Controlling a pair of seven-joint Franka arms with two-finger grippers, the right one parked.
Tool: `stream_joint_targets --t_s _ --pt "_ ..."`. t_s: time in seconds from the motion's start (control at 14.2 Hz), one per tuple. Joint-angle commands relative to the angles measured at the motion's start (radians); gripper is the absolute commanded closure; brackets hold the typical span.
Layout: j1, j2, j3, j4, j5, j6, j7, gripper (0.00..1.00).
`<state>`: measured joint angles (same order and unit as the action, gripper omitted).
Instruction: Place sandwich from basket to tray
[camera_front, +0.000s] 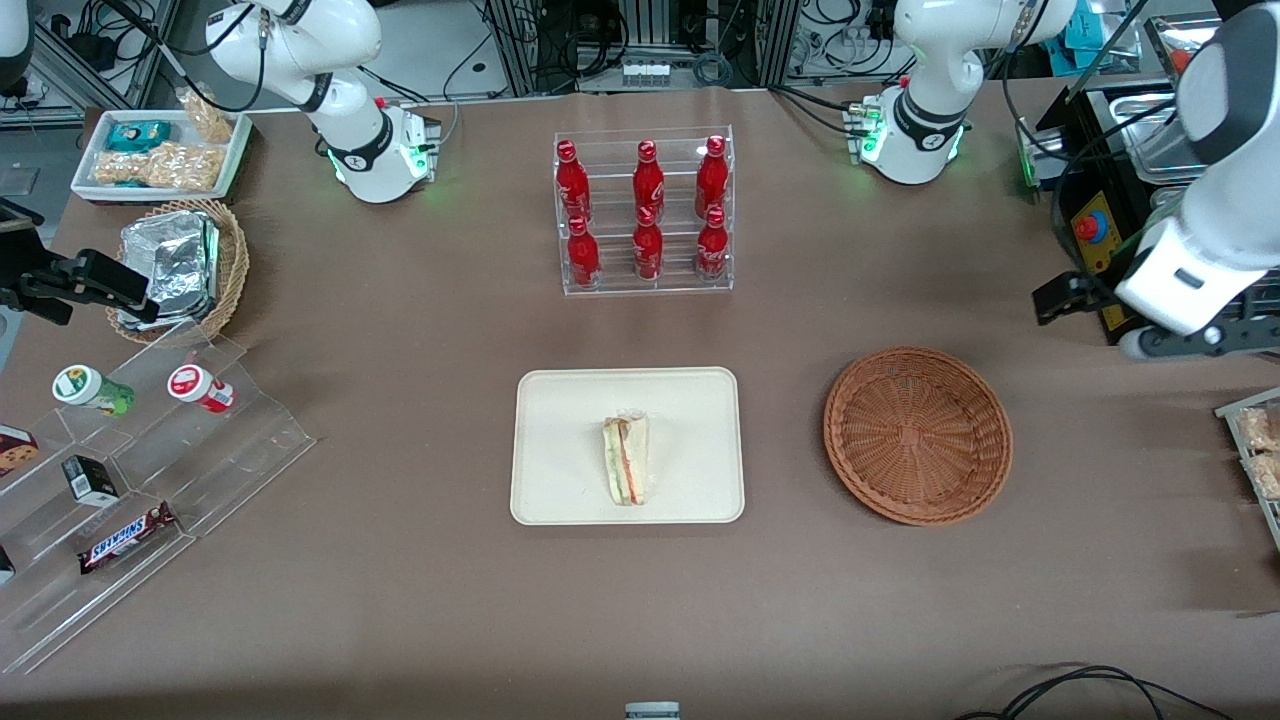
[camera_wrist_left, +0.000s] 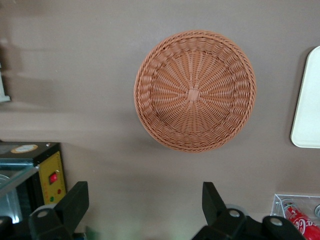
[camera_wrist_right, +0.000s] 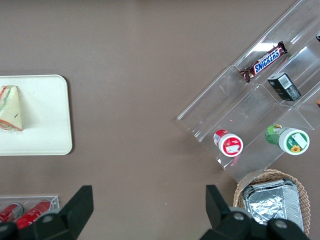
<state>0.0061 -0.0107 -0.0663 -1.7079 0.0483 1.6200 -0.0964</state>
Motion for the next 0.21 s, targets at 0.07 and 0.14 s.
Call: stream_joint_targets --t_s 0.07,0.14 --pt "-0.021 -0.044 0.045 0.020 -0.010 -0.006 0.056 0.00" --pt "-0.021 -0.046 0.048 0.021 -0.011 -0.005 0.056 0.00"
